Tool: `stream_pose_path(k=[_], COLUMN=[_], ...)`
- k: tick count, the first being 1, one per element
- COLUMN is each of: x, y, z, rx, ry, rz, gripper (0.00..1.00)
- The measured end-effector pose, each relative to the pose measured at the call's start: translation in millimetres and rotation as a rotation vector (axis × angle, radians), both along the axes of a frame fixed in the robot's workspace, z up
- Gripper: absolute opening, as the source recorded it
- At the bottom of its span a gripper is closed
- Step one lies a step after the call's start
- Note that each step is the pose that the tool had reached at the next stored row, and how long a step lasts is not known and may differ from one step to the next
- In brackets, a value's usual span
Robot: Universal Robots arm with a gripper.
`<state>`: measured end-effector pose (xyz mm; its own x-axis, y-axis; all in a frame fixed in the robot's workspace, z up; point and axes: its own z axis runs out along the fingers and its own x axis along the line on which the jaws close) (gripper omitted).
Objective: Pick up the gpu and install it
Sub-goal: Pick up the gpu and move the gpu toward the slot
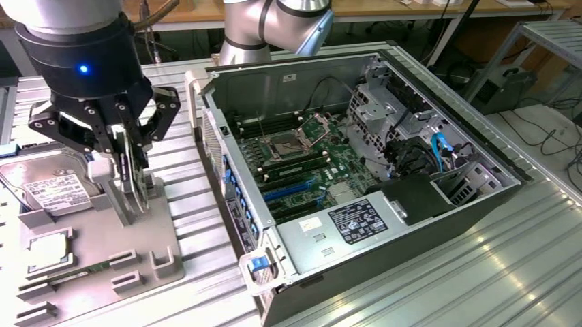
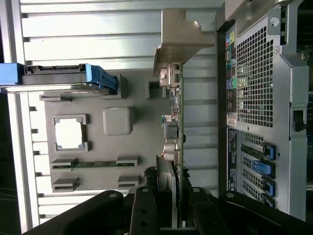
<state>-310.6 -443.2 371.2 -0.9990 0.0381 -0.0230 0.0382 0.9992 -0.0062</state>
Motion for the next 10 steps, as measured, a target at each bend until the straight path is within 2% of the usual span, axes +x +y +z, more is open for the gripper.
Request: stream_pose_path(k=[4, 9, 10], x=[0.0, 0.0, 0.0], y=[0.0, 0.0, 0.0], z=[14.7, 36.9, 43.9], rx=[0.0, 0.0, 0.0], ry=[-0.0001, -0.0001, -0.0001], rz=[0.0, 0.0, 0.0], gripper=[0.28, 0.28, 0.28])
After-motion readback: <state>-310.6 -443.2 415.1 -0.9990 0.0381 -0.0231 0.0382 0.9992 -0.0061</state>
